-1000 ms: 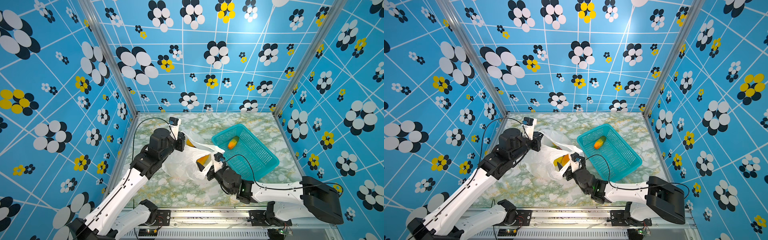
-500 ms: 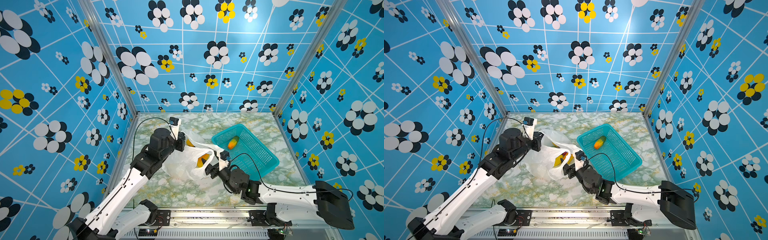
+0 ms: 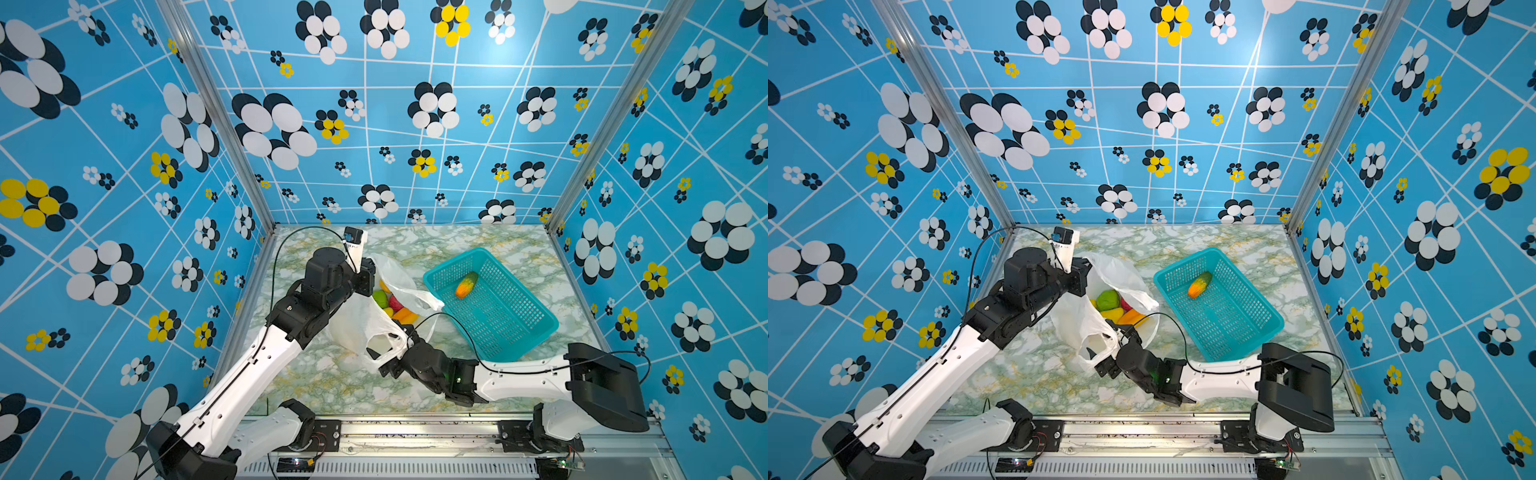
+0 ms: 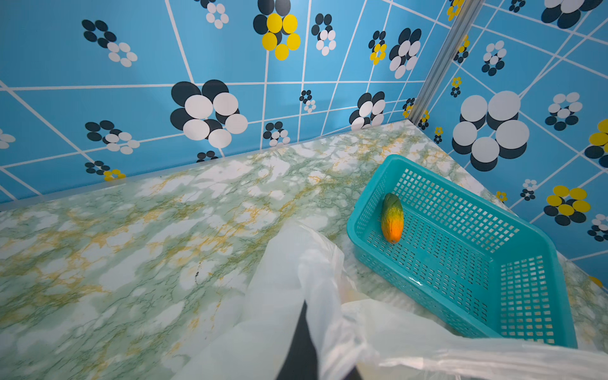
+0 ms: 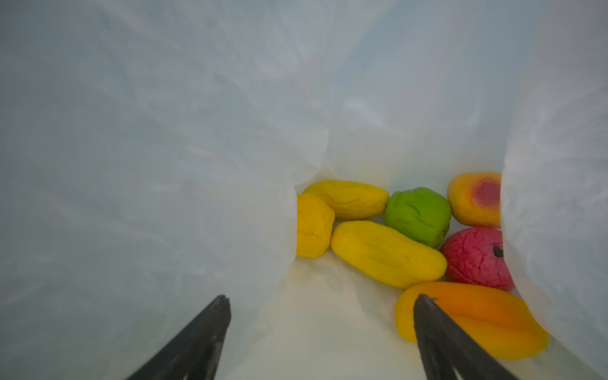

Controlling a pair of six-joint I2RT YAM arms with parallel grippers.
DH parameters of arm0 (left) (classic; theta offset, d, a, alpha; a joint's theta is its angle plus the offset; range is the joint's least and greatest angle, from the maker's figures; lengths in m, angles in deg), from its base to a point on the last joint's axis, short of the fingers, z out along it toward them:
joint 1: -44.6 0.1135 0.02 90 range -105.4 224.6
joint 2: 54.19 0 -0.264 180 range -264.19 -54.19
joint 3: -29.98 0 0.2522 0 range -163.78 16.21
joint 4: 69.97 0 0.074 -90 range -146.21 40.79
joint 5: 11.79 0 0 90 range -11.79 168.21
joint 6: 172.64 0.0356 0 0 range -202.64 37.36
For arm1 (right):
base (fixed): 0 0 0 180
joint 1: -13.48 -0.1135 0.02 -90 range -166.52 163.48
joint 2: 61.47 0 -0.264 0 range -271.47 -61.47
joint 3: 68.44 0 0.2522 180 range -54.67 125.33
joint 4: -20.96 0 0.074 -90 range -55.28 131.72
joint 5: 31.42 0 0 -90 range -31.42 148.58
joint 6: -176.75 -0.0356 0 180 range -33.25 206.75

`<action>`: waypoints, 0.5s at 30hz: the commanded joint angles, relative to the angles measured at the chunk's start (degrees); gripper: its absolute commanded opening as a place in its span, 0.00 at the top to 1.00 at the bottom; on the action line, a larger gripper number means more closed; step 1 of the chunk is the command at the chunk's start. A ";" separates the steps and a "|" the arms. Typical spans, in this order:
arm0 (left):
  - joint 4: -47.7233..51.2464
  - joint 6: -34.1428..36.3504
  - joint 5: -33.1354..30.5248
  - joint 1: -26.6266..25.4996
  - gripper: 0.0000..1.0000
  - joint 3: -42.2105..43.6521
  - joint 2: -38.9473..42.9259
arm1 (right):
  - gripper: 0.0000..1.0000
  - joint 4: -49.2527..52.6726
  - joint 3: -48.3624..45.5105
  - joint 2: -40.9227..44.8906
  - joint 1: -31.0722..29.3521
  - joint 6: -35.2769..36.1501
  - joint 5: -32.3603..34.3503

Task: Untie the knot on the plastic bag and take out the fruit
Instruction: 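Lower the right gripper into the bag toward the yellow-orange papaya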

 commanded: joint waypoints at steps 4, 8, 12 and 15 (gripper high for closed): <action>-4.82 2.03 1.07 -4.33 1.00 3.44 4.20 | 0.15 8.18 1.82 -4.02 1.23 -7.64 9.74; -9.95 3.99 -0.25 -7.38 1.00 10.37 7.67 | 0.17 10.95 2.06 -4.03 3.35 -15.15 14.13; -12.55 5.10 -2.22 -8.86 1.00 14.18 9.51 | 0.19 11.27 2.68 -5.24 4.99 -21.49 14.37; -13.19 5.41 -2.25 -9.21 1.00 14.99 10.36 | 0.16 12.31 4.47 -6.91 6.12 -25.73 14.22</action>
